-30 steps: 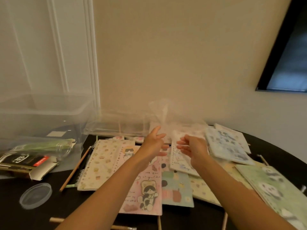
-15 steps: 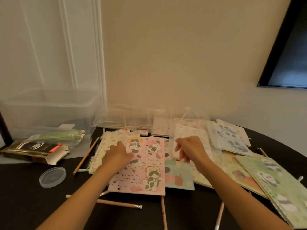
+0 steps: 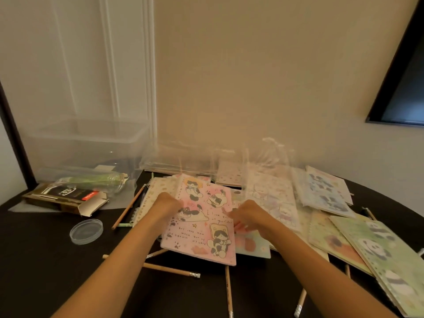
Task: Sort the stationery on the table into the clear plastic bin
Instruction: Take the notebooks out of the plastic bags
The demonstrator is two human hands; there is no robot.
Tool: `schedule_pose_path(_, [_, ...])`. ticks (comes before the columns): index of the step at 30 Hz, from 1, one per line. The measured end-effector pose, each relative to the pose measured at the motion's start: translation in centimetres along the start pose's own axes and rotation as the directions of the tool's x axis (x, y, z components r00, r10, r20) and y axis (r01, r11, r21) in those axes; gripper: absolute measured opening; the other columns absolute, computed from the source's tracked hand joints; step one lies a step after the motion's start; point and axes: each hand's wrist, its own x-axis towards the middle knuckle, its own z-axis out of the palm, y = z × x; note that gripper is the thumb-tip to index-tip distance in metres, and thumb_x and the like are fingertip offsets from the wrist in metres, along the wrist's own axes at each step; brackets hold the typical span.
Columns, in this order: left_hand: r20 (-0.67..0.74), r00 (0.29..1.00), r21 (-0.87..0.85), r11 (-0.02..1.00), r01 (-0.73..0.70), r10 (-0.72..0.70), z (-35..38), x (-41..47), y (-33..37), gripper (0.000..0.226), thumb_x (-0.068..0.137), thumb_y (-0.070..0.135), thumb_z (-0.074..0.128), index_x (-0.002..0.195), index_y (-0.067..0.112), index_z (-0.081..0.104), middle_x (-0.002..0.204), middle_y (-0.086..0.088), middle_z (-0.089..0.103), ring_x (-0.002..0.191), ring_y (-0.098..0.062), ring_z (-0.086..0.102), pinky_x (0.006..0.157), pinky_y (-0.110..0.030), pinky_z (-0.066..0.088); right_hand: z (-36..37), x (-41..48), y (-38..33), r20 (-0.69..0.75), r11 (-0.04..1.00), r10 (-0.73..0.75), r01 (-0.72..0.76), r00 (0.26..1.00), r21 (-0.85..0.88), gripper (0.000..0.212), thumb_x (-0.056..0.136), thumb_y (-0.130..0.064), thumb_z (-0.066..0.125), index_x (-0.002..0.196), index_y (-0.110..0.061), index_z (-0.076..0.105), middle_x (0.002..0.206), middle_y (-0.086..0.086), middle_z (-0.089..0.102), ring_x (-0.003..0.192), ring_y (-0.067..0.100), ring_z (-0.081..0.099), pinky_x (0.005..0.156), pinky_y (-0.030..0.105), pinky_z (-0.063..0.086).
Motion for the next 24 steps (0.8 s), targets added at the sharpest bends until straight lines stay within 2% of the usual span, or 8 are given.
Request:
schedule_pose_path(2, [-0.017, 0.998, 0.055, 0.997, -0.059, 0.060, -1.0, -0.5, 1.1, 0.006, 0.095, 0.009, 0.048, 0.097, 0.005, 0.052, 0.076, -0.006, 0.054, 0.062, -0.015, 0.051, 0.050, -0.022, 0.036, -0.6, -0.5, -0.2, -0.013, 0.999, -0.027, 0.028, 1.000, 0.028, 0.017, 0.091, -0.020, 0.059, 0.089, -0.004, 0.063, 0.072, 0.004, 0.065, 0.055, 0.011, 0.061, 0.049, 0.018, 0.051])
schedule_pose_path(4, [-0.037, 0.989, 0.082, 0.987, -0.140, 0.143, -2.2, -0.5, 2.0, 0.012, 0.094, 0.007, 0.047, 0.099, 0.004, 0.057, 0.082, -0.010, 0.058, 0.068, -0.019, 0.053, 0.058, -0.025, 0.039, -1.2, -0.4, -0.4, -0.197, 0.986, -0.154, 0.165, 0.968, 0.040, 0.020, 0.091, -0.020, 0.059, 0.079, -0.005, 0.065, 0.066, 0.006, 0.065, 0.053, 0.013, 0.061, 0.059, 0.024, 0.056])
schedule_pose_path(7, [-0.026, 0.975, 0.083, 0.972, -0.219, 0.222, -3.6, -1.0, 3.3, 0.014, 0.094, 0.012, 0.049, 0.098, 0.007, 0.061, 0.096, -0.015, 0.066, 0.079, -0.025, 0.060, 0.071, -0.034, 0.047, -2.8, -0.3, -1.0, -0.549, 0.881, -0.347, 0.465, 0.761, 0.087, 0.011, 0.087, -0.025, 0.064, 0.086, -0.015, 0.062, 0.077, 0.001, 0.064, 0.068, 0.013, 0.060, 0.067, 0.028, 0.054])
schedule_pose_path(10, [0.042, 0.955, 0.163, 0.941, -0.296, 0.293, -4.0, -1.8, 4.7, 0.013, 0.095, 0.014, 0.049, 0.099, 0.010, 0.061, 0.095, -0.012, 0.067, 0.076, -0.022, 0.060, 0.071, -0.032, 0.049, -4.2, -0.6, -1.9, -0.346, 0.823, -0.372, 0.479, 0.861, 0.305, 0.034, 0.085, -0.035, 0.064, 0.114, -0.022, 0.051, 0.099, -0.003, 0.061, 0.089, 0.013, 0.057, 0.073, 0.025, 0.047])
schedule_pose_path(13, [0.083, 0.918, 0.318, 0.863, -0.393, 0.388, -4.2, -2.1, 6.4, 0.012, 0.094, 0.012, 0.050, 0.091, 0.009, 0.062, 0.086, -0.006, 0.064, 0.073, -0.018, 0.056, 0.065, -0.027, 0.043, -4.5, -0.7, -1.9, -0.115, 0.881, -0.396, 0.413, 0.911, 0.230, 0.032, 0.087, -0.033, 0.062, 0.112, -0.015, 0.058, 0.099, 0.000, 0.067, 0.089, 0.018, 0.064, 0.075, 0.028, 0.053])
schedule_pose_path(18, [0.082, 0.876, 0.489, 0.747, -0.450, 0.474, -3.6, -2.8, 8.5, 0.015, 0.093, 0.016, 0.052, 0.097, 0.009, 0.064, 0.096, -0.006, 0.067, 0.089, -0.023, 0.062, 0.086, -0.037, 0.047, -5.6, -1.0, -1.1, -0.047, 0.851, -0.423, 0.414, 0.905, 0.324, 0.036, 0.083, -0.023, 0.068, 0.116, -0.018, 0.054, 0.104, 0.010, 0.068, 0.085, 0.022, 0.070, 0.068, 0.031, 0.057])
schedule_pose_path(22, [-0.072, 0.837, 0.543, 0.725, -0.423, 0.542, -1.2, -3.4, 9.8, 0.016, 0.094, 0.015, 0.046, 0.094, 0.017, 0.062, 0.104, -0.007, 0.067, 0.094, -0.023, 0.054, 0.082, -0.033, 0.025, -6.0, -2.7, -0.7, -0.102, 0.743, -0.504, 0.491, 0.858, 0.455, 0.015, 0.089, -0.013, 0.060, 0.102, -0.018, 0.062, 0.088, 0.002, 0.074, 0.073, 0.019, 0.072, 0.061, 0.029, 0.059])
schedule_pose_path(24, [-0.138, 0.806, 0.507, 0.740, -0.441, 0.575, 0.2, -3.4, 10.2, 0.022, 0.092, 0.015, 0.048, 0.107, 0.020, 0.063, 0.113, -0.002, 0.063, 0.107, -0.023, 0.051, 0.095, -0.036, 0.024, -6.3, -3.0, -0.2, -0.185, 0.676, -0.475, 0.491, 0.861, 0.550, 0.018, 0.089, -0.008, 0.058, 0.105, -0.016, 0.061, 0.089, 0.005, 0.074, 0.070, 0.020, 0.071, 0.058, 0.030, 0.059])
